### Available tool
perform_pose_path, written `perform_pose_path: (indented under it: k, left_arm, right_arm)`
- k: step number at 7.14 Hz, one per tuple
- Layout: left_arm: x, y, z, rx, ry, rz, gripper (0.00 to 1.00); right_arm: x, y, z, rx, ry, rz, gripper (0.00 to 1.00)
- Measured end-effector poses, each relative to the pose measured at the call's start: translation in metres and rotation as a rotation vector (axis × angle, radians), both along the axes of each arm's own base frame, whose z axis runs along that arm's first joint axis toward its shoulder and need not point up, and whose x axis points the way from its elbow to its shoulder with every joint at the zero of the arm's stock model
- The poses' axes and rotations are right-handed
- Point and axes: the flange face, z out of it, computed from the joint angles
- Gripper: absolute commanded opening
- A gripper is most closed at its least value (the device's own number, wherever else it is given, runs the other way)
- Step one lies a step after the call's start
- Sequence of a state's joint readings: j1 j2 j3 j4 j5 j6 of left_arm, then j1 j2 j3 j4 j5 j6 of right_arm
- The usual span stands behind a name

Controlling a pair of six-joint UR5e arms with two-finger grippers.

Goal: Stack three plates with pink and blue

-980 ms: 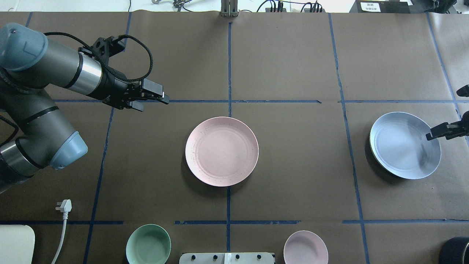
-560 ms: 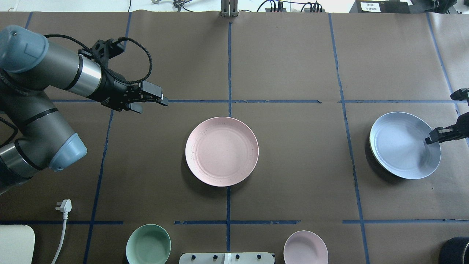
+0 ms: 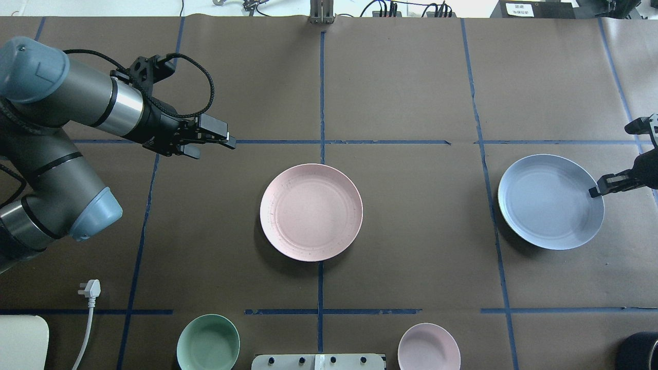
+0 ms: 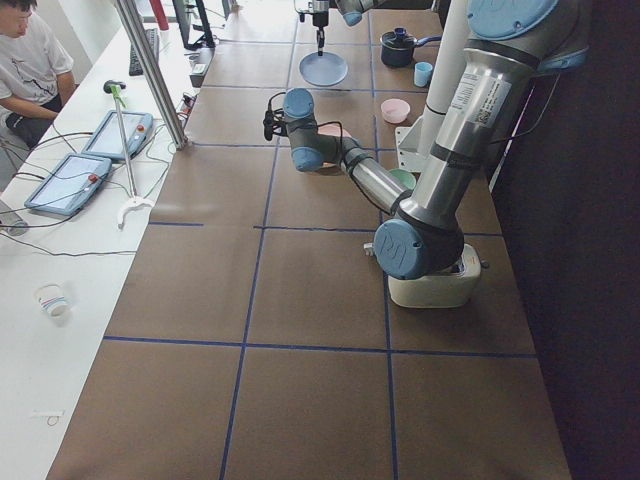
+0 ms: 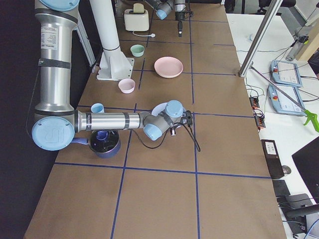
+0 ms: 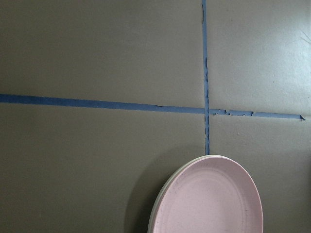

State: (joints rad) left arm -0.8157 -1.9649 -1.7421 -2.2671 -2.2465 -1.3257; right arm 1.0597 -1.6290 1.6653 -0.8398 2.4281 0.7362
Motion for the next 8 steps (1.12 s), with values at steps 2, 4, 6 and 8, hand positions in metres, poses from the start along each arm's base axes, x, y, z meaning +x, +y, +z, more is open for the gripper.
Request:
perform_pose_path:
  k: [2, 4, 6, 8]
  left_arm:
    - [-0.004, -0.001, -0.004, 0.007, 0.007, -0.006, 1.00]
    - [-0.007, -0.004, -0.005, 0.010, 0.009, -0.013, 1.00]
    - [-0.009, -0.005, -0.006, 0.011, 0.011, -0.017, 1.00]
    - [-0.010, -0.005, -0.005, 0.010, 0.010, -0.017, 1.00]
  right_arm:
    - [-0.078, 0.001, -0.123, -0.055, -0.125, 0.016, 0.00]
    - [-0.187, 0.025, -0.210, -0.112, -0.186, 0.056, 0.02]
    - [-0.274, 0.057, -0.255, -0.150, -0.172, 0.098, 0.99]
    - [-0.310, 0.058, -0.264, -0.172, -0.131, 0.115, 1.00]
